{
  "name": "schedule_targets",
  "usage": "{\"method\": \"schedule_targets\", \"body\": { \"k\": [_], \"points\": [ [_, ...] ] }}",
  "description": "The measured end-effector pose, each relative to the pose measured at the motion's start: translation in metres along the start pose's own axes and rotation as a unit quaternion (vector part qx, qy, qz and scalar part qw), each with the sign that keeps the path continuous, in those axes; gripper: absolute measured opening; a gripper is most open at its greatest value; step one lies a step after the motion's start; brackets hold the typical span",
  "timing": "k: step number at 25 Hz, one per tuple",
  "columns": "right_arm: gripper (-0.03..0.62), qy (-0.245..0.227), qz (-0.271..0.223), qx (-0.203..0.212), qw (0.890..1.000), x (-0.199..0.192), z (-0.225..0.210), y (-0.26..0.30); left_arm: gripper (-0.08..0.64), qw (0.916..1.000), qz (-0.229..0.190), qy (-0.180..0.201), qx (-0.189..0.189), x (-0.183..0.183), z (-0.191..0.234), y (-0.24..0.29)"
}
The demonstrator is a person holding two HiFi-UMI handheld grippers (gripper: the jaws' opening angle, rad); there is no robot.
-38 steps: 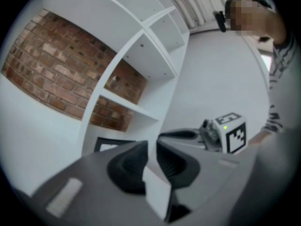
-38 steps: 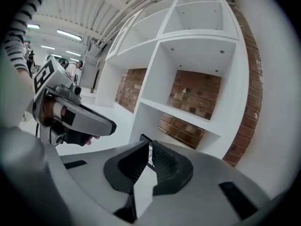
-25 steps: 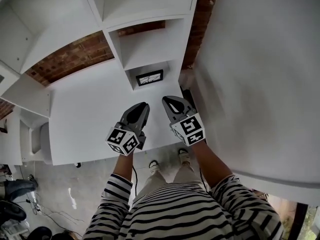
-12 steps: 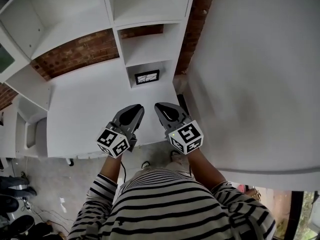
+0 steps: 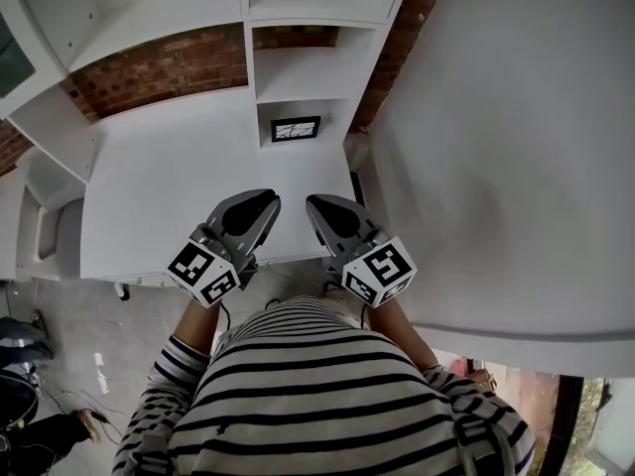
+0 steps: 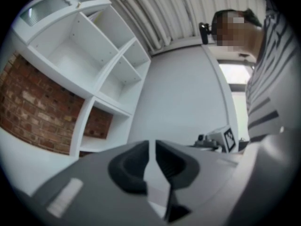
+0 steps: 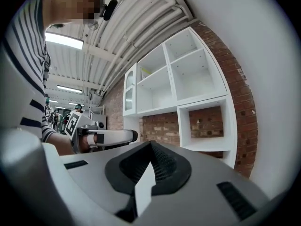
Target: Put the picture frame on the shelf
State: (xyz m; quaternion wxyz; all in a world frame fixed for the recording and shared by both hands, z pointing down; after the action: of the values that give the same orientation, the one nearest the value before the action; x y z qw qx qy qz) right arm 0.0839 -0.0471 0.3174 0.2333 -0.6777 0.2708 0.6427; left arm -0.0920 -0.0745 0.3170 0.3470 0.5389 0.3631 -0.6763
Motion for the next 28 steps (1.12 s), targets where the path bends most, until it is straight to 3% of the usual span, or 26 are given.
{"method": "schedule_targets", "body": {
  "k": [5, 13, 28],
  "points": [
    [0.008, 0.004, -0.012, 0.012, 1.000, 0.005, 0.011, 0.002, 0.048, 0.9999, -0.010, 0.002, 0.008, 0.006, 0.000, -0.013],
    [0.006, -0.015, -0.010, 0.010, 1.000, 0.010, 0.020, 0.002, 0.048, 0.9997, 0.009, 0.023, 0.004, 0.009, -0.006, -0.026],
    [0.006, -0.021, -0.003, 0.012, 1.000, 0.009, 0.028, 0.007, 0.048, 1.0000, 0.008, 0.004, -0.002, 0.005, -0.008, -0.035]
  ]
}}
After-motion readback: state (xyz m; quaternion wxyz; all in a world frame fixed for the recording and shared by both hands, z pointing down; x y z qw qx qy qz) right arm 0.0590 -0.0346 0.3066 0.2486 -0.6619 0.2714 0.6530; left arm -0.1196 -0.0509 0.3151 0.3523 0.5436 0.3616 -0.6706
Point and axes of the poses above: the fingertips, and each gripper's own axes: y forward along the fingers, z to its left, x out of its top, the point moved 8 cm from there along -y, backward along the fingers, and after that the axes turned 1 degree about y, right-handed, at the moved point
